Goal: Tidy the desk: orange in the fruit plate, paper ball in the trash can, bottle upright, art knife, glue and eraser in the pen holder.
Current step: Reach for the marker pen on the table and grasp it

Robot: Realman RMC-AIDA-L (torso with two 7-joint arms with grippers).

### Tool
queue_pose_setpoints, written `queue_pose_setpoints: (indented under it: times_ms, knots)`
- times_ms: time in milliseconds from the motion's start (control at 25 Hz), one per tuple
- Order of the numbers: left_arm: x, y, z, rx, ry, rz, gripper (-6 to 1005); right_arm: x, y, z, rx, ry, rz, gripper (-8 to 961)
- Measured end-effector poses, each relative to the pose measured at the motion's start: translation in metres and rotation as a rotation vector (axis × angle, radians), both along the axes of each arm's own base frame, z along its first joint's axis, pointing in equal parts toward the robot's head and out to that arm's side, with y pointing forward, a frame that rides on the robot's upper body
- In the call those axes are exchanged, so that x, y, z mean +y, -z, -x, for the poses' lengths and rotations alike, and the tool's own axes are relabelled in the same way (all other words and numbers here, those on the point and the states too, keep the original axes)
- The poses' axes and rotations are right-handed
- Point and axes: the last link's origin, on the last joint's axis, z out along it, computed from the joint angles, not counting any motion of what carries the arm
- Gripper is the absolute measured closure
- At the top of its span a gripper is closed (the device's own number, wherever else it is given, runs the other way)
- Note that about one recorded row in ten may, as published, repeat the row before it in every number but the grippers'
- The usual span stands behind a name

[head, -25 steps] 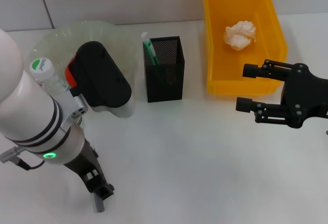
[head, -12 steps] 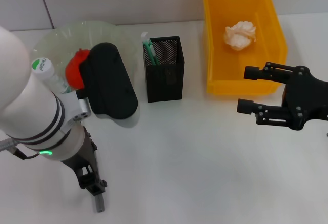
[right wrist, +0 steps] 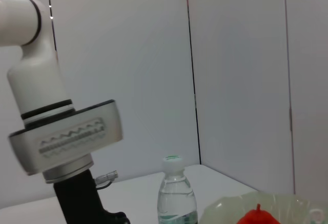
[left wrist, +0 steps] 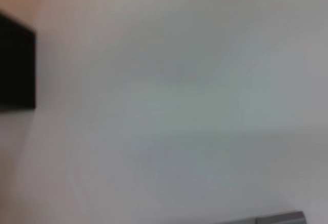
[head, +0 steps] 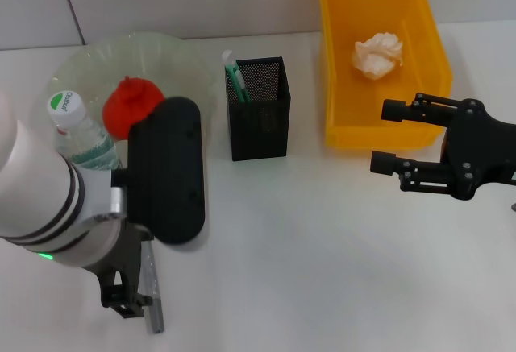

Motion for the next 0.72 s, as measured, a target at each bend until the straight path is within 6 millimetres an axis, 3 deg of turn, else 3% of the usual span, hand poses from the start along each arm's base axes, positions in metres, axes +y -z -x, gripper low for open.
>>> queue_pose_setpoints:
  times_ms: [280,720]
  knots:
    - [-0.008,0.011,-0.004,0.054,0.16,0.153,189,0.0,0.0,0.0,0.0,0.003,-0.002,191]
    - [-0.005,0.013,-0.01,0.085,0.24,0.202,188,0.0,0.0,0.0,0.005,0.009,0.008,191]
